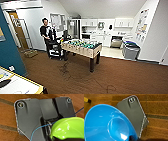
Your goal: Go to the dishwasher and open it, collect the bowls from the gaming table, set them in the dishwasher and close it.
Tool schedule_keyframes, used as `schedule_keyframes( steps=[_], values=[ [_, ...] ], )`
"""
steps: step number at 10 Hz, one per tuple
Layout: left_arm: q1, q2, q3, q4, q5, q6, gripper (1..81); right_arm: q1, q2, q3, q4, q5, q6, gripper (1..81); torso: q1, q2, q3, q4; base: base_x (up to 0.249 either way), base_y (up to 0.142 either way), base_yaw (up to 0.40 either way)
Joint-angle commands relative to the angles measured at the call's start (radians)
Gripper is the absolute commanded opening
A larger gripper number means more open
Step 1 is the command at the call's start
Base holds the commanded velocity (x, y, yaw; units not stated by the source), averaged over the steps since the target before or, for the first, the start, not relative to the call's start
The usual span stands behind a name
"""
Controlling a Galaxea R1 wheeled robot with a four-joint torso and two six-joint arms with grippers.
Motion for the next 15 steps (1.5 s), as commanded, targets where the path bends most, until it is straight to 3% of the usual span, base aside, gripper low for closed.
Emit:
schedule_keyframes(
  steps=[1,12,15],
  values=[
    [-0.045,-0.001,0.001,0.001,0.041,0.007,1.0,0.038,-0.007,0.000,-0.014,-0.042,-0.002,1.0,0.000,0.000,0.000,0.000,0.000,0.000,-0.395],
    [-0.045,-0.005,0.001,-0.005,0.041,0.007,1.0,0.038,-0.010,-0.004,-0.016,-0.042,-0.002,1.0,0.000,0.000,0.000,0.000,0.000,0.000,-0.387],
    [-0.042,-0.006,0.001,-0.008,0.039,0.007,1.0,0.038,-0.010,-0.004,-0.014,-0.042,-0.002,1.0,0.000,0.000,0.000,0.000,0.000,0.000,-0.148]
  ],
)
